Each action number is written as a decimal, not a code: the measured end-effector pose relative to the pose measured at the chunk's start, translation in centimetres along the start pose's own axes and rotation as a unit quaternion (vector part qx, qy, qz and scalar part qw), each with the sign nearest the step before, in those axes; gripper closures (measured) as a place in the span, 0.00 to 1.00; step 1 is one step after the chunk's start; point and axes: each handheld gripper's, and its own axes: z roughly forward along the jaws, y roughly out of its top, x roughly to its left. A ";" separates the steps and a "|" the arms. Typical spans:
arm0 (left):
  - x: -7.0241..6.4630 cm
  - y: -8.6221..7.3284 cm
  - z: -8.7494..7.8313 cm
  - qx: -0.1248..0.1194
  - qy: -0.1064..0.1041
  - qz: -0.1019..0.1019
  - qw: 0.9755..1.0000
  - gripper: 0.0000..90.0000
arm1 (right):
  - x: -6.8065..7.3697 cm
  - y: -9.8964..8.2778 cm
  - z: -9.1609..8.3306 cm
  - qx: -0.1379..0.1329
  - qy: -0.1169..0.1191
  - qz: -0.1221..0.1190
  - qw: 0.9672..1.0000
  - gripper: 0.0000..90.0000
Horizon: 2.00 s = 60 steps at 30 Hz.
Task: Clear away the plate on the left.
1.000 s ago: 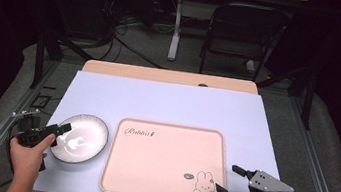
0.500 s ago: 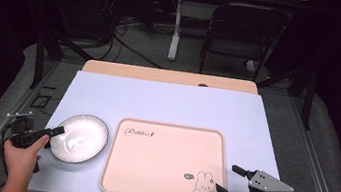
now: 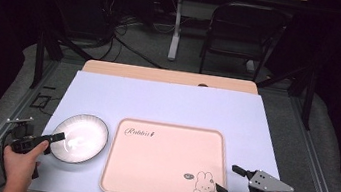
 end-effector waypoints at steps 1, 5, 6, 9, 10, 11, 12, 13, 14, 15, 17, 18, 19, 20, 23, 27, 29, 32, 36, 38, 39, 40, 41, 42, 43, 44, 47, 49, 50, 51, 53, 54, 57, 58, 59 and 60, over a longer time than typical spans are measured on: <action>0.0 -0.1 0.0 0.004 -0.002 0.002 1.000 0.44 | 0.0 0.0 0.0 0.000 0.000 0.000 1.000 0.17; -0.1 -0.2 0.1 0.006 -0.001 -0.001 1.000 0.45 | 0.0 0.0 0.0 0.000 0.000 0.000 1.000 0.17; 0.0 -0.2 0.0 0.007 -0.002 0.000 1.000 0.45 | 0.0 0.0 0.0 0.000 0.000 0.000 1.000 0.17; 0.1 -0.3 0.2 0.012 -0.003 -0.003 1.000 0.47 | 0.0 0.0 0.0 0.000 0.000 -0.002 1.000 0.17; 0.1 -0.3 0.3 0.015 -0.003 -0.004 1.000 0.47 | 0.0 0.0 0.0 0.000 0.000 -0.001 1.000 0.17; 0.1 -0.4 0.5 0.015 -0.002 -0.006 1.000 0.47 | 0.0 0.0 0.0 0.000 0.000 -0.001 1.000 0.17; 0.1 -0.4 0.5 0.015 -0.002 -0.006 1.000 0.48 | 0.0 0.0 0.0 0.000 0.000 -0.001 1.000 0.17; 0.2 -0.5 0.7 0.022 -0.005 -0.009 1.000 0.48 | 0.0 0.0 0.0 0.000 0.000 -0.001 1.000 0.17; 0.2 -0.5 0.9 0.023 -0.006 -0.011 1.000 0.49 | 0.0 0.0 0.0 0.000 0.000 -0.001 1.000 0.17; 0.2 -0.5 1.0 0.023 -0.006 -0.013 1.000 0.49 | 0.0 0.0 0.0 0.000 0.000 -0.002 1.000 0.17; 0.3 -0.5 1.1 0.021 -0.006 -0.016 1.000 0.49 | 0.0 0.0 0.0 0.000 0.000 -0.001 1.000 0.17; 0.3 -0.5 1.1 0.025 -0.006 -0.016 1.000 0.50 | 0.0 0.0 0.0 0.000 0.000 -0.001 1.000 0.17; 0.3 -0.4 1.1 0.025 -0.007 -0.018 0.999 0.50 | 0.0 0.0 0.0 0.000 0.000 -0.001 1.000 0.17; 0.3 -0.4 1.1 0.026 -0.006 -0.018 0.999 0.50 | 0.0 0.0 0.0 0.000 0.000 -0.001 1.000 0.17; 0.4 -0.4 1.1 0.027 -0.005 -0.022 0.999 0.53 | 0.0 0.0 0.0 0.000 0.001 -0.003 1.000 0.17; 0.5 -0.3 1.1 0.029 0.003 -0.027 0.999 0.59 | 0.0 0.0 0.0 0.000 0.001 -0.003 1.000 0.17; 0.5 -0.3 1.1 0.028 0.005 -0.028 0.999 0.61 | 0.0 0.0 0.0 0.000 0.001 -0.003 1.000 0.17; 0.5 -0.3 1.1 0.030 0.011 -0.028 0.999 0.65 | 0.0 0.0 0.0 0.000 0.001 -0.003 1.000 0.17; 0.6 -0.2 1.1 0.029 0.017 -0.033 0.999 0.70 | 0.0 0.0 0.0 0.000 0.001 -0.003 1.000 0.17; 0.7 -0.2 1.1 0.030 0.019 -0.035 0.999 0.73 | 0.0 0.0 0.0 0.000 0.001 -0.003 1.000 0.17; 0.8 -0.2 1.1 0.031 0.019 -0.036 0.999 0.75 | 0.0 0.0 0.0 0.000 0.001 -0.003 1.000 0.17; 0.8 -0.2 1.1 0.031 0.019 -0.036 0.999 0.76 | 0.0 0.0 0.0 0.000 0.001 -0.003 1.000 0.17; 0.9 -0.2 1.0 0.032 0.021 -0.037 0.999 0.78 | 0.0 0.0 0.0 0.000 0.001 -0.003 1.000 0.17; 1.0 -0.2 1.0 0.032 0.018 -0.039 0.999 0.80 | 0.0 0.0 0.0 0.000 0.001 -0.004 1.000 0.17; 1.1 -0.2 1.0 0.031 0.015 -0.041 0.999 0.80 | 0.0 0.0 0.0 0.000 0.001 -0.003 1.000 0.17; 1.2 -0.1 1.0 0.032 0.012 -0.044 0.998 0.81 | 0.0 0.0 0.0 0.000 0.001 -0.003 1.000 0.17; 1.5 -0.1 1.0 0.029 0.003 -0.051 0.998 0.83 | 0.0 0.0 0.0 0.000 0.001 -0.004 1.000 0.17; 1.6 -0.2 1.0 0.030 -0.001 -0.055 0.998 0.84 | 0.0 0.0 0.0 0.000 0.001 -0.004 1.000 0.17; 1.6 -0.2 1.0 0.030 -0.001 -0.055 0.998 0.84 | 0.0 0.0 0.0 0.000 0.001 -0.004 1.000 0.17; 1.7 -0.2 1.0 0.027 -0.005 -0.059 0.998 0.84 | 0.0 0.0 0.0 0.000 0.001 -0.003 1.000 0.17; 2.0 -0.2 1.0 0.027 -0.013 -0.065 0.997 0.85 | 0.0 0.0 0.0 0.000 0.001 -0.004 1.000 0.17; 2.0 -0.1 1.0 0.030 -0.015 -0.068 0.997 0.85 | 0.0 0.0 0.0 0.000 0.001 -0.004 1.000 0.17; 2.3 -0.2 1.0 0.026 -0.024 -0.077 0.996 0.87 | 0.0 0.0 0.0 0.000 0.001 -0.003 1.000 0.17; 2.3 -0.2 1.0 0.025 -0.026 -0.080 0.996 0.87 | 0.0 0.0 0.0 0.000 0.001 -0.003 1.000 0.17; 2.4 -0.2 1.0 0.023 -0.028 -0.084 0.996 0.87 | 0.0 0.0 0.0 0.000 0.001 -0.004 1.000 0.17; 2.4 -0.2 1.0 0.023 -0.028 -0.084 0.996 0.88 | 0.0 0.0 0.0 0.000 0.001 -0.004 1.000 0.17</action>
